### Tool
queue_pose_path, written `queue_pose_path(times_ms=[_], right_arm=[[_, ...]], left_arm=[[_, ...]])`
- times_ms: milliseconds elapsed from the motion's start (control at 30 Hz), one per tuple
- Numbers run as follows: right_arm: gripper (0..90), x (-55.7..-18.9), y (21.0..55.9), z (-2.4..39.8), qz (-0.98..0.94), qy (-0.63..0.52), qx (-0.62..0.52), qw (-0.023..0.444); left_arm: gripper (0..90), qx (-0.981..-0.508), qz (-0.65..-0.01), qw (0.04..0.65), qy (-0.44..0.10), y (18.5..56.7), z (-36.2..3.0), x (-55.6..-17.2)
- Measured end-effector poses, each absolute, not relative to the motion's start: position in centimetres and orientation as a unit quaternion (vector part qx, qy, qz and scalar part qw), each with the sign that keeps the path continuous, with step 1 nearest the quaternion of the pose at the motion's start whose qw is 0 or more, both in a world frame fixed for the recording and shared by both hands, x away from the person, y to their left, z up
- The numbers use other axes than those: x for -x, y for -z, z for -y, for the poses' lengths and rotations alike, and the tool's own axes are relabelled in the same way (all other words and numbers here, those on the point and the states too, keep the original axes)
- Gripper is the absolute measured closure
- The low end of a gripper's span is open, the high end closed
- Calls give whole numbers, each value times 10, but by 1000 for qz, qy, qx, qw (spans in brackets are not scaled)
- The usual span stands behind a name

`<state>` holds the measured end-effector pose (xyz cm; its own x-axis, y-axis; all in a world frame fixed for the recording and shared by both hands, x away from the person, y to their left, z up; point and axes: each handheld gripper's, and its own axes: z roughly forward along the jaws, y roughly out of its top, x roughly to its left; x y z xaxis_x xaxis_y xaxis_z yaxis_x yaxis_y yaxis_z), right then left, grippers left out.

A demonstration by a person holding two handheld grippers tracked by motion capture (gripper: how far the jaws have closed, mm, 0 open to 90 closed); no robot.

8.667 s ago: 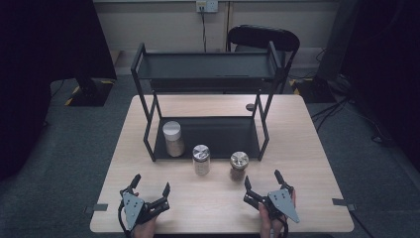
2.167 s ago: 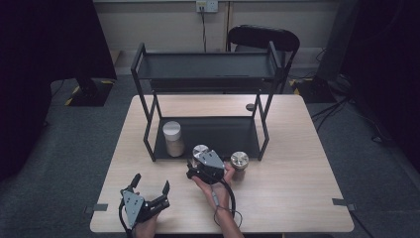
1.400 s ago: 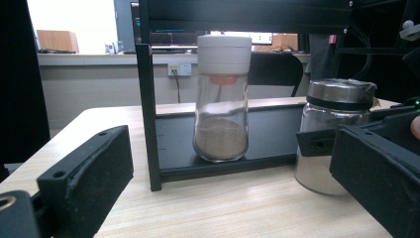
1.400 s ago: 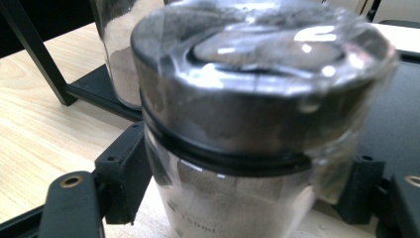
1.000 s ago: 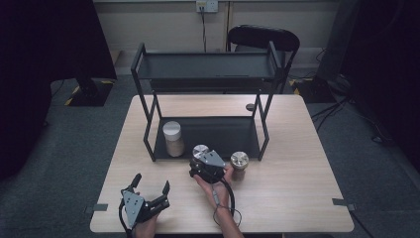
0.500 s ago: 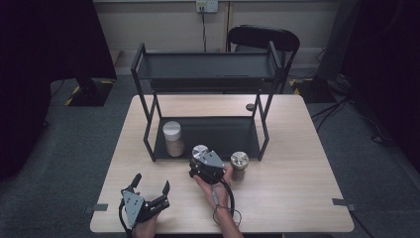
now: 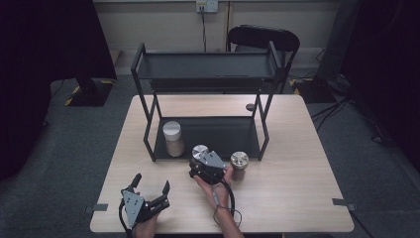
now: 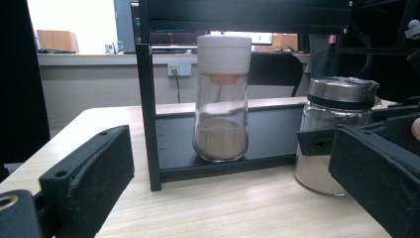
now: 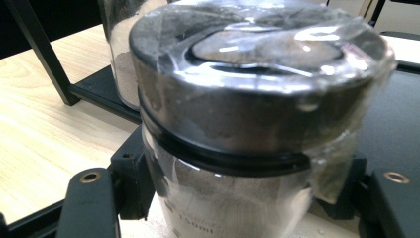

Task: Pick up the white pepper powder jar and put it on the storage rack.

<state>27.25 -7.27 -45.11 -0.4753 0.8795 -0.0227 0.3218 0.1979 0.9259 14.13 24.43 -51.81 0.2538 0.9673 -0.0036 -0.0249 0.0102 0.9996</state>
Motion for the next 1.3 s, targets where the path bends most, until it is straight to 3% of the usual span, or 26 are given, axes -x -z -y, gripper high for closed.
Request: queue_pose_path(times_ms=[1300], right_arm=[[304,-273,437,73,-716,-481,-412,295]], left_arm=[[31,-551,-427,568,-437,518,-244,-141]])
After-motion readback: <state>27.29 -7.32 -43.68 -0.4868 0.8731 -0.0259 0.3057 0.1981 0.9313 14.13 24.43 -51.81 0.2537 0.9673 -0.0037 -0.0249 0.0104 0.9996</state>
